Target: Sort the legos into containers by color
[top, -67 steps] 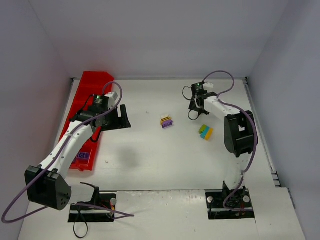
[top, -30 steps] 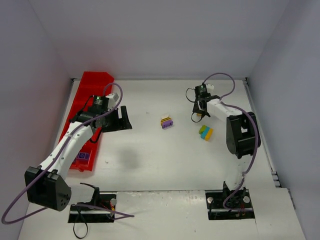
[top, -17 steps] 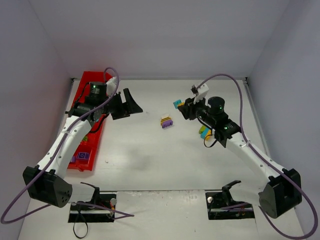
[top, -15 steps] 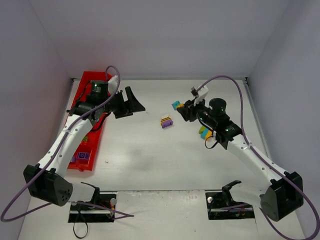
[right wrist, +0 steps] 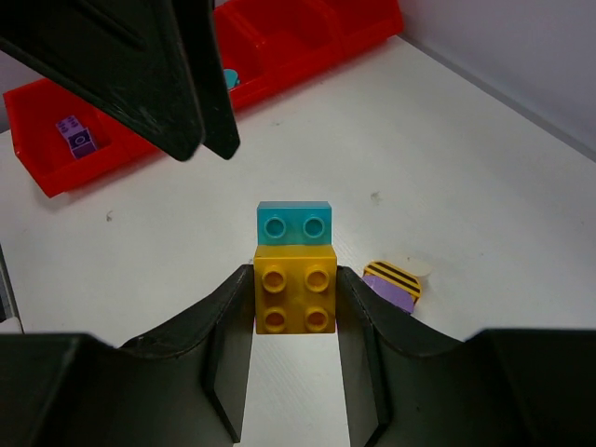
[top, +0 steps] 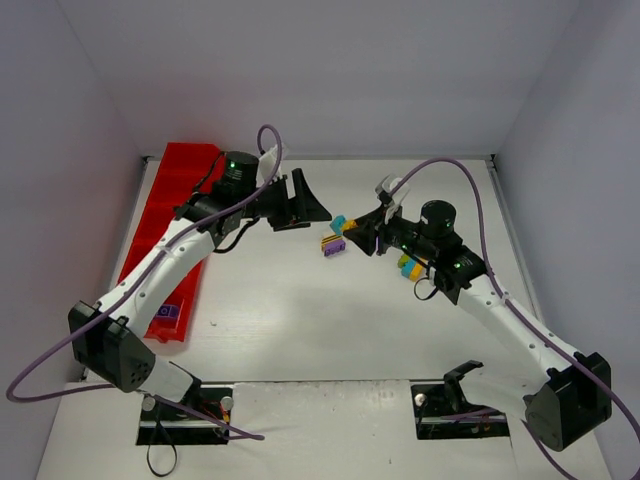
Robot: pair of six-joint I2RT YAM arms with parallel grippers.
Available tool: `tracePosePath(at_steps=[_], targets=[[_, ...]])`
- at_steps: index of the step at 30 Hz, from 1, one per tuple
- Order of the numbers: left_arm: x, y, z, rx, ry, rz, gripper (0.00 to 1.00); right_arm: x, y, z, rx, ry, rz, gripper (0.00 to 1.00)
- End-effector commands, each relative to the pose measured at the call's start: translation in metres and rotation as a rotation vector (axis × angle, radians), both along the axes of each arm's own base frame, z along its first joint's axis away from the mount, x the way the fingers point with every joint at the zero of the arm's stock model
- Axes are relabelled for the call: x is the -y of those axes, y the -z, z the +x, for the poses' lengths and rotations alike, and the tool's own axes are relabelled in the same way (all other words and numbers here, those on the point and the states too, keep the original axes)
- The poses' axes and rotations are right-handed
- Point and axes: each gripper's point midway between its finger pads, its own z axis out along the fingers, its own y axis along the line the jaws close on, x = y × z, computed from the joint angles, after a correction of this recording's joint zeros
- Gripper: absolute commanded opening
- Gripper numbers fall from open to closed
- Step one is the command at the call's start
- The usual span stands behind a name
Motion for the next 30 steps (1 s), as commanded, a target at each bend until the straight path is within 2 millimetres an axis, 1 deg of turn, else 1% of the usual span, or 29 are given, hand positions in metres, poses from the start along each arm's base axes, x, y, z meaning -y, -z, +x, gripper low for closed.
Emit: tracePosePath(at_steps=[1, 4, 10, 14, 17, 20, 21, 22, 24, 25, 30], targets=[[0.019, -0.043, 0.005, 0.115, 0.019, -0.091, 0.67, -0.008, -0.044, -0.009, 0.132, -0.065, 0.052, 0.0], [0.029, -0.037, 0.006, 0.107, 0.027, -0.079, 0.65, -0.007, -0.046, -0.01, 0.14, -0.065, 0.055, 0.0], [0.04, -0.021, 0.006, 0.068, 0.036, -0.057, 0.62, -0.008, -0.052, -0.012, 0.149, -0.074, 0.06, 0.0], [0.047, -0.012, 0.004, 0.052, 0.05, -0.045, 0.6, -0.009, -0.051, -0.012, 0.142, -0.079, 0.06, 0.0], [0.048, -0.01, 0.006, 0.056, 0.041, -0.041, 0.54, -0.01, -0.052, -0.013, 0.141, -0.086, 0.065, 0.0], [0.047, -0.008, 0.006, 0.058, 0.034, -0.037, 0.46, -0.01, -0.052, -0.015, 0.139, -0.09, 0.068, 0.0], [0.046, -0.006, 0.007, 0.053, 0.031, -0.035, 0.43, -0.01, -0.052, -0.015, 0.141, -0.09, 0.067, 0.0], [0.047, -0.006, 0.007, 0.06, 0.03, -0.036, 0.38, -0.01, -0.052, -0.015, 0.139, -0.092, 0.068, 0.0], [0.045, -0.003, 0.008, 0.059, 0.02, -0.031, 0.32, -0.01, -0.05, -0.016, 0.134, -0.095, 0.067, 0.0], [0.045, -0.003, 0.009, 0.062, 0.017, -0.028, 0.28, -0.011, -0.05, -0.016, 0.132, -0.099, 0.07, 0.0], [0.04, 0.006, 0.01, 0.063, 0.003, 0.003, 0.2, -0.011, -0.048, -0.018, 0.13, -0.1, 0.074, 0.0]])
